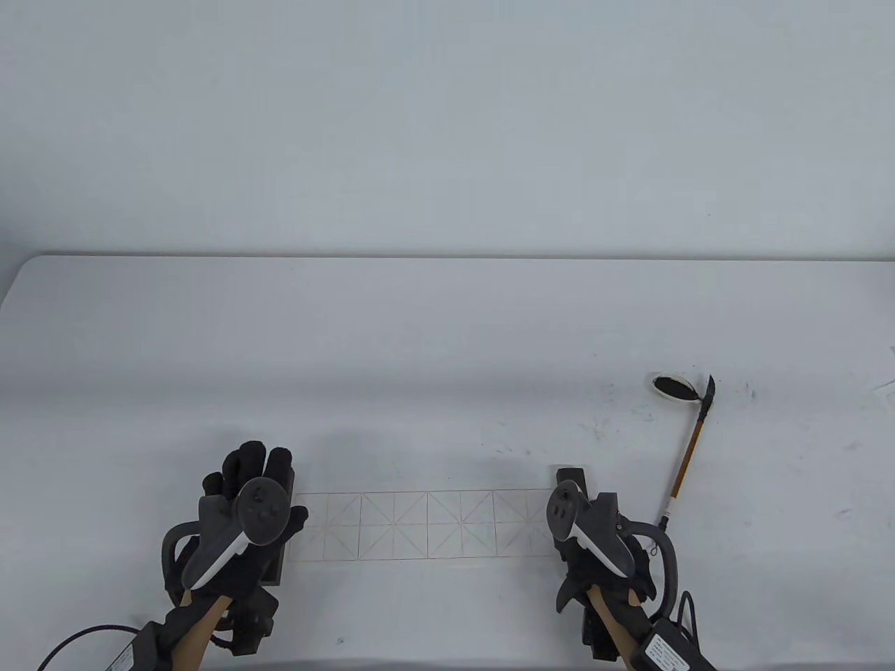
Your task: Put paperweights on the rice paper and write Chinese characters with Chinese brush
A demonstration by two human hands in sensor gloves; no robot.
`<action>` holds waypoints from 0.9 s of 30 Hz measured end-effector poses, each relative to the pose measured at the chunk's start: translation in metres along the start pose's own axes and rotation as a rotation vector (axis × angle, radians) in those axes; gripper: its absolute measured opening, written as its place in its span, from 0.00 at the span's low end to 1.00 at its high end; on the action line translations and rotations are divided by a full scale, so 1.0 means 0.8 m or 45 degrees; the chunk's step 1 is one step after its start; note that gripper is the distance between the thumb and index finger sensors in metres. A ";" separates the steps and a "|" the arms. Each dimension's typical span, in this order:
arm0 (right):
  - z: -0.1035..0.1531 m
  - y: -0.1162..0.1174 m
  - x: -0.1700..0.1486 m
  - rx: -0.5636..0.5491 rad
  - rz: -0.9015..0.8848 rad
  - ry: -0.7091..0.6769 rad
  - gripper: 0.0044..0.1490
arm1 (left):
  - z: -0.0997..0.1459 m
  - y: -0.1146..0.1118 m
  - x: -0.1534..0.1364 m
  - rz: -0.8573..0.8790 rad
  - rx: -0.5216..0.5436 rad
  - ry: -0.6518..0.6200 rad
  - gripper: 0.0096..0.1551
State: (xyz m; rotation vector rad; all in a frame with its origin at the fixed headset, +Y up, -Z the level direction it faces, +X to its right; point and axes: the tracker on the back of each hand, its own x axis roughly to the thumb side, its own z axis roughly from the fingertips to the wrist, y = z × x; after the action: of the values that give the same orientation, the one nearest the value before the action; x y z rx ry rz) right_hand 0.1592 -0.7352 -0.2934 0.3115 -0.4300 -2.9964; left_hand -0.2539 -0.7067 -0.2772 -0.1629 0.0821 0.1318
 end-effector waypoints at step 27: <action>0.001 -0.071 -0.088 -0.541 -0.209 0.039 0.40 | 0.001 0.005 -0.003 0.058 0.004 -0.022 0.51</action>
State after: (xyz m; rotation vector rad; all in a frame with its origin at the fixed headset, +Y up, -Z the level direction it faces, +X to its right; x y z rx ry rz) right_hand 0.2240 -0.6715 -0.2958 0.3649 0.2484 -3.1271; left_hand -0.2568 -0.7027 -0.2765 -0.1570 0.0688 0.1789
